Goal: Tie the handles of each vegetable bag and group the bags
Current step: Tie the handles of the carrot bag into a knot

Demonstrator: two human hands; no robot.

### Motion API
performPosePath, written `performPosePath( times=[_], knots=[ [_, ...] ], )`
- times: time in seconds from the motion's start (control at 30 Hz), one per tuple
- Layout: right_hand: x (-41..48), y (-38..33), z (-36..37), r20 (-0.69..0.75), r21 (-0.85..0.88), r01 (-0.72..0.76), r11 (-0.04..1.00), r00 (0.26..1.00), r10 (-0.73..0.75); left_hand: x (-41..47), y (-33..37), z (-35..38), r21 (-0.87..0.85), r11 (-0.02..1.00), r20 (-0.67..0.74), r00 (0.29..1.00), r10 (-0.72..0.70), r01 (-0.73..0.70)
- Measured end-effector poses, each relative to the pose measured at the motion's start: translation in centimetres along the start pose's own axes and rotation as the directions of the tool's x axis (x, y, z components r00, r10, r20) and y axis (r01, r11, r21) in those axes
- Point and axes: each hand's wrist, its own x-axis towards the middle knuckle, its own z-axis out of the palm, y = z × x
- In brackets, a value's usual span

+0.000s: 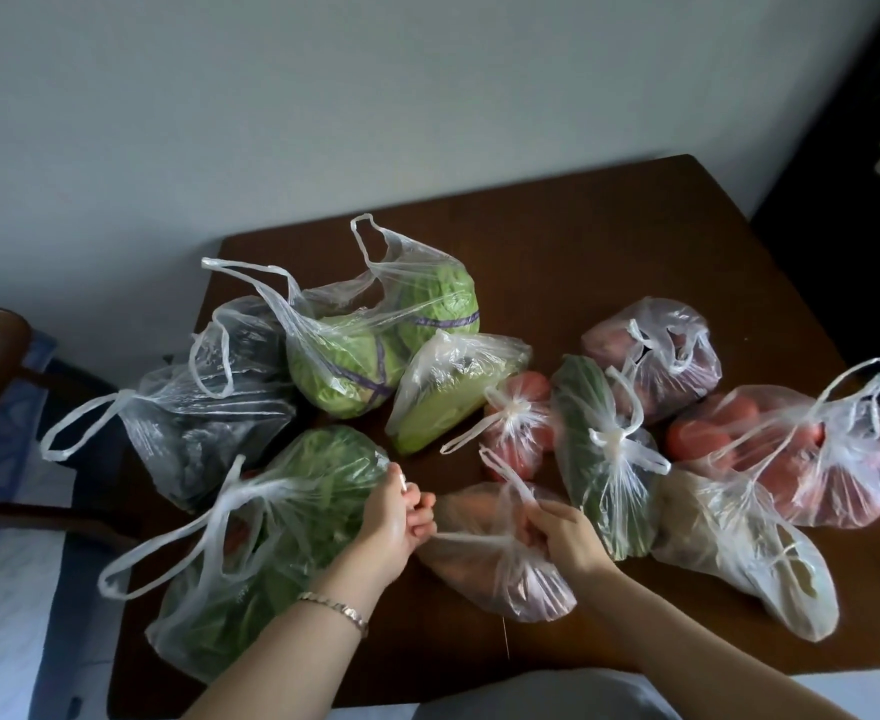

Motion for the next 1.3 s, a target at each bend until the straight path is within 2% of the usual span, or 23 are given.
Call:
performPosePath(
  times=[0.07,0.13,0.2,0.27,0.33,0.4,0.53,0.63,0.67,0.7,0.73,0.77,0.83,0.87,0.93,1.03,1.1,1.2,1.3],
  knots=[
    [0.1,-0.5,0.3,-0.065,-0.092,0.071,0.993,0.995,-0.077,-0.4,0.2,0.6,0.052,0.998,0.058,0.998,0.027,-0.030],
    [0.0,-1.1,0.8,-0.082,-0.166,0.192,0.967,0.975,-0.207,-1.5,0.9,1.5,0.149,0.981,0.170,0.981,0.098,-0.124],
    [0.1,-1.5,1.3,-0.055,-0.212,0.264,0.941,0.958,-0.282,-3.0,1.2,2.5,0.244,0.944,0.301,0.943,0.144,-0.222],
    [0.1,-1.4,1.9,0.028,-0.327,0.307,0.894,0.948,-0.316,-4.3,1.2,3.4,0.257,0.937,0.387,0.913,0.126,-0.238],
    [0.0,-0.7,2.4,0.187,-0.478,0.402,0.781,0.915,-0.357,-4.8,1.5,4.4,0.171,0.967,0.421,0.901,0.101,-0.188],
    [0.0,-0.1,2.4,0.283,-0.544,0.467,0.697,0.884,-0.372,-4.5,2.0,5.2,0.040,0.995,0.422,0.904,0.070,-0.096],
    [0.1,0.0,2.3,0.198,-0.568,0.431,0.701,0.898,-0.392,-4.5,2.0,6.0,-0.167,0.984,0.391,0.920,0.009,0.061],
    [0.0,0.0,2.9,0.107,-0.516,0.361,0.777,0.927,-0.359,-4.8,1.7,6.0,-0.302,0.945,0.393,0.919,0.006,0.123],
    [0.0,0.0,2.9,0.089,-0.466,0.331,0.820,0.940,-0.329,-4.4,1.6,5.8,-0.254,0.966,0.365,0.929,0.052,0.046],
    [0.1,0.1,2.9,0.082,-0.377,0.289,0.880,0.957,-0.279,-3.9,1.3,5.3,-0.087,0.991,0.330,0.935,0.127,-0.105],
    [0.0,0.0,2.8,0.090,-0.261,0.241,0.935,0.970,-0.225,-3.4,0.9,4.7,0.171,0.941,0.322,0.919,0.226,-0.291],
    [-0.1,-0.2,2.6,0.103,-0.142,0.192,0.971,0.979,-0.178,-2.9,0.4,4.0,0.402,0.801,0.369,0.879,0.301,-0.443],
    [-0.2,-0.5,2.3,0.130,0.023,0.122,0.992,0.984,-0.124,-2.0,-0.9,2.6,0.642,0.504,0.510,0.813,0.282,-0.578],
    [-0.2,-0.6,2.1,0.131,0.047,0.108,0.993,0.985,-0.113,-1.6,-1.6,2.0,0.686,0.402,0.551,0.794,0.258,-0.607],
    [-0.1,-0.6,1.8,0.115,0.073,0.085,0.994,0.989,-0.093,-1.2,-2.5,1.5,0.698,0.281,0.597,0.752,0.280,-0.659],
    [-0.2,-0.5,1.5,0.047,0.124,0.078,0.989,0.995,-0.084,-0.9,-2.9,1.6,0.687,0.222,0.605,0.713,0.353,-0.692],
    [-0.2,-0.4,1.3,0.004,0.096,0.102,0.990,0.995,-0.103,-0.7,-3.2,1.5,0.684,0.236,0.596,0.715,0.366,-0.690],
    [0.0,-0.2,1.0,-0.091,0.003,0.121,0.993,0.989,-0.120,-0.7,-3.4,0.9,0.695,0.327,0.524,0.763,0.378,-0.640],
    [0.4,0.1,1.0,-0.160,-0.015,0.098,0.995,0.982,-0.099,-0.5,-3.5,0.9,0.676,0.433,0.467,0.801,0.375,-0.597]
  ],
)
